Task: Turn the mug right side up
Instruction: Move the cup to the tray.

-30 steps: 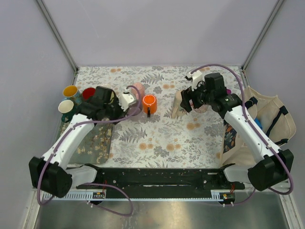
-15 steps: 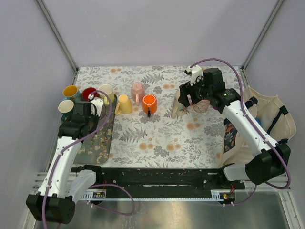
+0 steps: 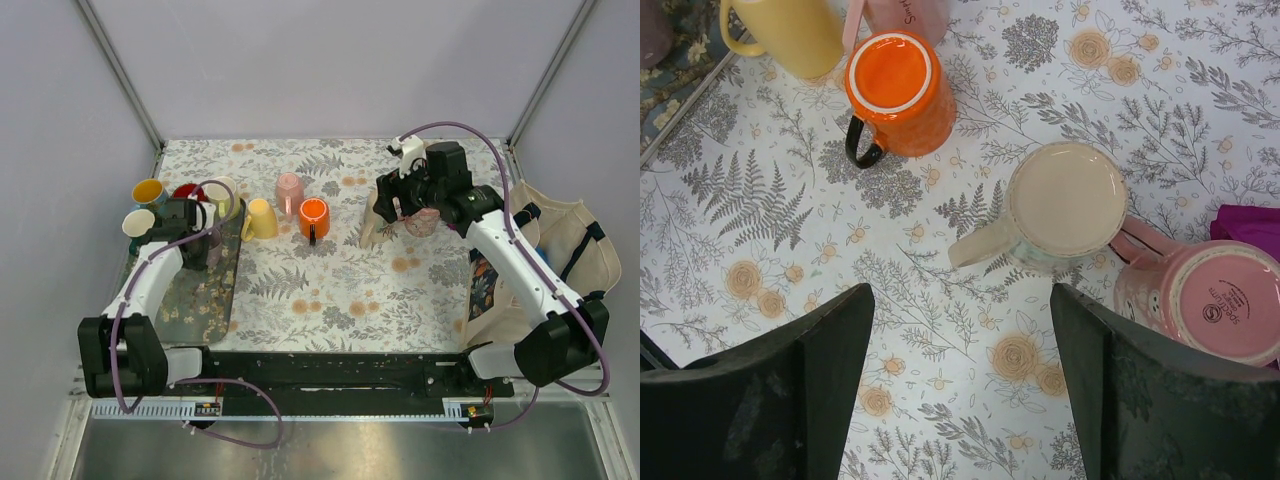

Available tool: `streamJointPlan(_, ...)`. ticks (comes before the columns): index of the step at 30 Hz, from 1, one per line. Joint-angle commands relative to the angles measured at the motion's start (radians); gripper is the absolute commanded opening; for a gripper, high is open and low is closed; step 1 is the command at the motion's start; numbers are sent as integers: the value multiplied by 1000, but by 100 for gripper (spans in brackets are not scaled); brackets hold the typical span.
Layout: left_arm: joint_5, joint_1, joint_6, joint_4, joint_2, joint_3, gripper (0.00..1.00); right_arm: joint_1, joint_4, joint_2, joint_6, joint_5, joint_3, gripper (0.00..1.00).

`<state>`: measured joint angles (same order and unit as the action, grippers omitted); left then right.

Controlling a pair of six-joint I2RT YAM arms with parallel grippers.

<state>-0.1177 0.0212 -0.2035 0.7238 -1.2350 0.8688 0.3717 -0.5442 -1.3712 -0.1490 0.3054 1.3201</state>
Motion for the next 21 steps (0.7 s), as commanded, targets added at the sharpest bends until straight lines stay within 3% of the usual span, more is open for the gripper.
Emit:
streamJointPlan(1,67,51,1,-184,-43,30,0,-8,35,55,-6,-8,-10,80)
streamJointPlan(9,113,146,-3,-215,-184,88,0,-10,35,52,-18,-22,-1,81)
streamJointPlan(21,125,229,-109,-210,-227,67,0,-8,36,11,-12,-8,33,81)
